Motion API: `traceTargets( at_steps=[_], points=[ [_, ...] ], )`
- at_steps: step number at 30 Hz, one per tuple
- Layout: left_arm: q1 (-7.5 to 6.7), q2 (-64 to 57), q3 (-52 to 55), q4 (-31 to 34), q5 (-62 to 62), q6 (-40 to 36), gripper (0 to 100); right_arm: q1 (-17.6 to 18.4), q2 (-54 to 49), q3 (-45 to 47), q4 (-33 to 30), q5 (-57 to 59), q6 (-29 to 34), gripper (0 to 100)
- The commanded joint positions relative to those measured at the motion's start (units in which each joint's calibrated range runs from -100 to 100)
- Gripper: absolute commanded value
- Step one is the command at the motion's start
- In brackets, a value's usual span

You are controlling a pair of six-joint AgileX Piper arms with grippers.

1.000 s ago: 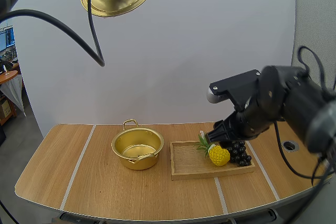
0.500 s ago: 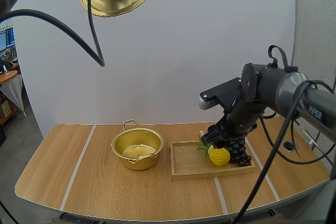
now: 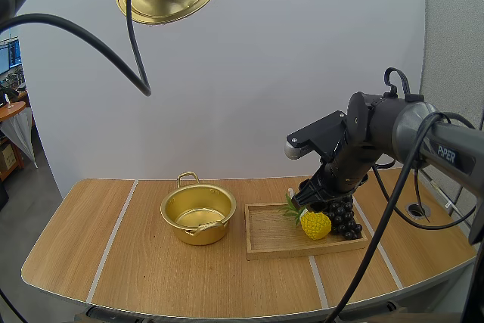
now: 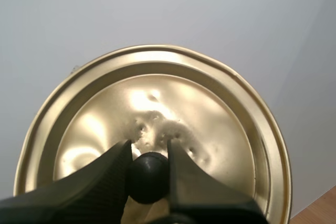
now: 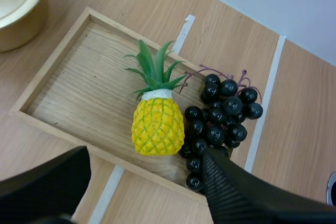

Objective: Open the pot, put the pineapple inside, and close it

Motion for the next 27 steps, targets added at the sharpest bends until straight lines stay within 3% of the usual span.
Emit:
traceTargets(
  at_steps=[1, 14, 27],
  points=[
    [-0.01, 0.12, -0.44, -0.17, -1.97, -0.56, 0, -0.26, 2.61, -0.31, 0.58, -1.49, -1.75, 100],
    [-0.01, 0.12, -0.44, -0.17, -1.97, -0.56, 0, -3.13, 11.13, -0.31, 6.83, -7.13, -12.87, 100],
    [-0.01, 0.12, -0.44, -0.17, -1.97, -0.56, 0, -3.13, 19.24, -0.44, 6.89, -13.63, -14.75, 100]
  ],
)
